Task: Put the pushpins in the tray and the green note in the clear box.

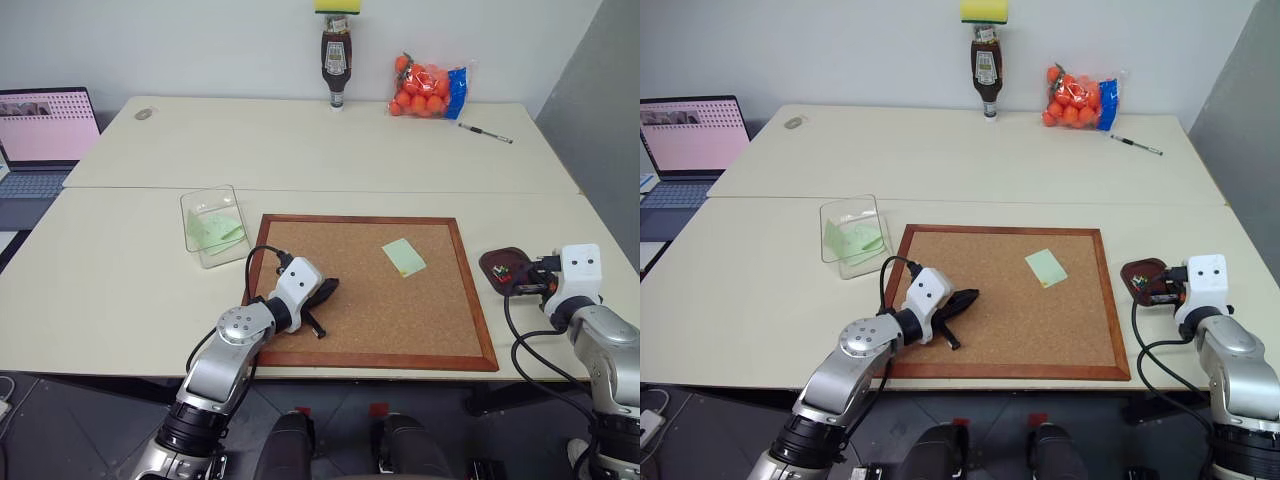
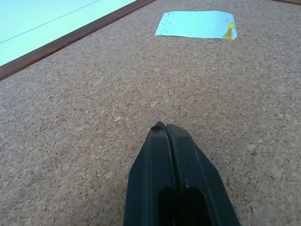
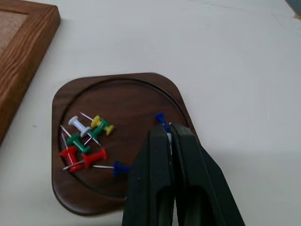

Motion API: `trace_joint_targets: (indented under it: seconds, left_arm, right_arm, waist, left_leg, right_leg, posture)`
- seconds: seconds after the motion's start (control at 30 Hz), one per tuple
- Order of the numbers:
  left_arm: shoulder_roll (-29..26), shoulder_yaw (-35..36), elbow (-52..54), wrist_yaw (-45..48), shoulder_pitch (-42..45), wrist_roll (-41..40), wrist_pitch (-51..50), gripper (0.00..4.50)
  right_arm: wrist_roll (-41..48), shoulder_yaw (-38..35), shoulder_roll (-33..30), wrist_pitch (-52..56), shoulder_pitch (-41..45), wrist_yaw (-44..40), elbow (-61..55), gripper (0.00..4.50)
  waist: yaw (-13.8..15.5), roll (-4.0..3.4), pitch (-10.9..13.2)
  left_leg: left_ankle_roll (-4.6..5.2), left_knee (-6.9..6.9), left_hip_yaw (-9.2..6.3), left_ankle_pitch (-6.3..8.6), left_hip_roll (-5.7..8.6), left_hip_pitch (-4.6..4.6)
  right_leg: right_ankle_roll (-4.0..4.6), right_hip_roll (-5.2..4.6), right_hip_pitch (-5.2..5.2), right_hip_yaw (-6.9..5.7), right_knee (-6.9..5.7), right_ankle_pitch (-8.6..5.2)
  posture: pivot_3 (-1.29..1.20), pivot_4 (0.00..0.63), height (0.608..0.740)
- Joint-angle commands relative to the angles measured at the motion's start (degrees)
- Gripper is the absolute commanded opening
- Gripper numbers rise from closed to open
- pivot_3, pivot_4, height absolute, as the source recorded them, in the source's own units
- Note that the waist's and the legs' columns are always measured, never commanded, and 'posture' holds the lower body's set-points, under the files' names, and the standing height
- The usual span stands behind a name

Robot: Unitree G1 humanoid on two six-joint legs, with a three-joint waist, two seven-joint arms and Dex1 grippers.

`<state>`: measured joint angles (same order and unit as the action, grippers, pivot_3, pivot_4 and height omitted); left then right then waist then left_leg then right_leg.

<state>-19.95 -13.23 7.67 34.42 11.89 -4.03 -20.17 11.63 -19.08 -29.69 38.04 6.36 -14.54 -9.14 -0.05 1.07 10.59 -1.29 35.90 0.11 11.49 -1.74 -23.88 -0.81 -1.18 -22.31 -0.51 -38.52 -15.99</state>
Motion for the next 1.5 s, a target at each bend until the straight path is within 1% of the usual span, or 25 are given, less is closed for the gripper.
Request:
trace_joint_targets:
  seconds: [0.03,0.07,0.17,0.2,0.27,0.33,0.37,0.4,0.43,0.67,0.83,0.9,0.97,1.0,1.1,1.17,1.33,1.5]
  left_arm:
    - [0.1,-2.1,-2.0,0.8,-0.9,0.7,-0.7,0.00]
    - [0.2,-2.1,-2.1,0.8,-0.9,0.7,-0.6,0.00]
    - [0.1,-2.2,-1.9,0.8,-1.1,0.7,-0.6,0.00]
    - [0.1,-2.2,-1.9,0.8,-1.1,0.7,-0.7,0.00]
    - [0.1,-2.2,-1.9,0.8,-1.1,0.7,-0.7,0.00]
    - [0.1,-2.2,-1.9,0.8,-1.2,0.7,-0.6,0.00]
    - [0.1,-2.1,-1.9,0.7,-1.2,0.7,-0.6,0.00]
    - [0.1,-2.1,-1.9,0.7,-1.2,0.8,-0.6,0.00]
    - [0.1,-2.1,-1.9,0.7,-1.2,0.8,-0.6,0.00]
    - [0.0,-2.0,-1.9,0.6,-1.3,0.8,-0.5,0.00]
    - [0.0,-1.9,-2.2,0.7,-1.2,0.7,-0.5,0.00]
    - [0.0,-2.0,-2.2,0.7,-1.2,0.8,-0.4,0.00]
    - [0.1,-2.0,-2.3,0.7,-1.0,0.8,-0.3,0.00]
    - [0.1,-2.1,-2.4,0.7,-0.9,0.8,-0.3,0.00]
    - [0.1,-2.2,-2.3,0.7,-1.0,0.9,-0.3,0.00]
    - [0.1,-2.2,-2.3,0.6,-1.0,1.0,-0.4,0.00]
    - [-0.1,-1.9,-2.1,0.4,-1.1,0.9,-0.4,0.00]
    - [0.0,-1.8,-2.1,0.3,-1.1,0.8,-0.3,0.00]
  right_arm:
    - [-0.7,-1.0,-1.0,-0.3,1.5,0.8,0.2,0.49]
    - [-0.7,-1.0,-0.9,-0.2,1.6,0.9,0.3,0.54]
    - [-0.3,-1.1,-0.8,0.5,1.7,0.7,0.2,1.27]
    - [-0.1,-1.1,-0.8,0.8,1.9,0.7,0.1,1.39]
    - [0.3,-1.3,-0.7,1.1,2.4,0.6,-0.1,1.86]
    - [0.9,-1.6,-0.4,1.7,2.6,0.6,-0.8,2.23]
    - [1.3,-1.9,-0.3,2.0,2.7,0.5,-1.2,2.50]
    - [1.8,-2.3,-0.3,2.3,2.8,0.5,-1.7,2.61]
    - [2.3,-2.6,-0.3,2.5,2.9,0.4,-2.1,2.84]
    - [7.8,-5.9,-0.6,4.2,2.6,-1.8,-8.4,2.84]
    - [11.6,-4.8,-1.0,4.5,2.8,-5.3,-13.1,2.84]
    - [11.5,-0.4,-1.4,2.9,2.9,-7.9,-15.3,2.84]
    - [9.5,5.1,-1.8,1.2,3.5,-9.6,-16.1,2.84]
    - [8.9,6.7,-1.8,0.8,3.6,-9.8,-16.1,2.84]
    - [6.5,15.0,0.0,-0.7,5.9,-10.5,-14.4,2.84]
    - [5.2,18.7,1.2,-1.4,7.2,-10.7,-12.7,2.84]
    - [3.2,22.3,1.9,-3.1,8.2,-11.4,-10.1,2.84]
    - [1.9,23.6,2.0,-4.2,8.1,-12.4,-7.8,2.84]
  waist:
    - [0.0,0.00,0.0]
    - [0.0,0.00,0.0]
    - [0.0,-0.01,0.0]
    - [0.0,-0.01,0.0]
    - [0.0,-0.01,0.0]
    - [0.0,-0.01,0.0]
    - [0.0,-0.01,0.0]
    - [0.0,-0.01,0.0]
    - [0.0,-0.01,0.0]
    - [0.0,-0.01,0.0]
    - [0.0,-0.01,0.0]
    - [0.0,-0.01,0.0]
    - [0.0,-0.02,0.0]
    - [-0.1,-0.02,0.0]
    - [0.0,-0.01,0.0]
    - [0.0,-0.01,0.0]
    - [0.3,-0.01,0.0]
    - [0.2,-0.01,0.0]
  left_leg:
    - [0.00,0.00,0.00,0.00,0.01,0.00]
    - [0.00,0.00,0.00,0.00,0.01,0.00]
    - [0.00,0.00,0.00,0.00,0.01,0.00]
    - [0.00,0.00,0.00,0.00,0.01,-0.01]
    - [0.00,0.00,0.00,0.00,0.01,-0.01]
    - [0.00,0.00,0.00,0.00,0.01,-0.01]
    - [0.00,0.00,0.00,0.00,0.00,0.00]
    - [0.00,0.00,0.00,0.00,0.01,0.00]
    - [0.00,0.00,0.00,0.00,0.01,-0.01]
    - [0.00,0.00,-0.02,0.00,0.00,-0.01]
    - [0.00,0.00,-0.03,0.00,-0.01,-0.01]
    - [0.00,0.00,-0.03,0.00,-0.01,-0.01]
    - [0.00,0.00,-0.05,0.00,-0.01,0.00]
    - [0.00,0.00,-0.05,0.00,-0.02,0.01]
    - [0.00,0.00,-0.09,0.00,-0.03,0.00]
    - [0.00,0.00,-0.11,0.00,-0.04,0.00]
    - [0.00,-0.01,-0.11,0.00,0.01,-0.07]
    - [0.01,-0.04,-0.08,0.00,-0.04,-0.07]
  right_leg:
    - [0.00,0.00,0.00,-0.01,0.00,0.00]
    - [0.00,0.00,0.00,0.00,0.00,0.00]
    - [0.00,0.00,0.00,-0.02,0.00,0.00]
    - [0.00,0.00,0.00,-0.02,0.00,0.00]
    - [0.00,0.00,0.00,-0.01,0.00,0.00]
    - [-0.01,0.00,0.00,0.00,0.00,0.00]
    - [-0.01,0.00,0.00,0.00,0.00,0.01]
    - [-0.01,0.00,0.00,0.00,0.00,0.01]
    - [-0.01,0.00,0.00,-0.01,0.00,0.01]
    - [-0.01,0.00,0.00,-0.02,0.00,0.01]
    - [-0.01,0.00,0.00,-0.01,0.00,0.01]
    - [-0.01,0.00,0.00,-0.03,0.00,0.00]
    - [-0.01,0.00,0.00,-0.01,0.00,0.00]
    - [-0.01,0.00,0.00,0.00,0.00,0.00]
    - [0.07,-0.01,0.00,-0.05,0.01,-0.04]
    - [0.11,-0.01,0.00,-0.04,0.03,-0.07]
    - [-0.03,-0.02,0.01,-0.05,0.14,0.02]
    - [-0.23,0.01,0.07,-0.04,0.42,0.14]
  posture:
    - [0.00,0.150,0.740]
    - [0.00,0.150,0.740]
    - [0.00,0.150,0.740]
    - [0.00,0.150,0.740]
    - [0.00,0.150,0.740]
    - [0.00,0.150,0.740]
    - [0.00,0.150,0.740]
    - [0.00,0.150,0.740]
    - [0.00,0.150,0.740]
    - [0.00,0.150,0.740]
    - [0.00,0.150,0.740]
    - [0.00,0.150,0.740]
    - [0.00,0.150,0.740]
    - [0.00,0.150,0.740]
    - [0.00,0.150,0.740]
    - [0.00,0.150,0.740]
    - [0.00,0.150,0.740]
    - [0.00,0.150,0.740]
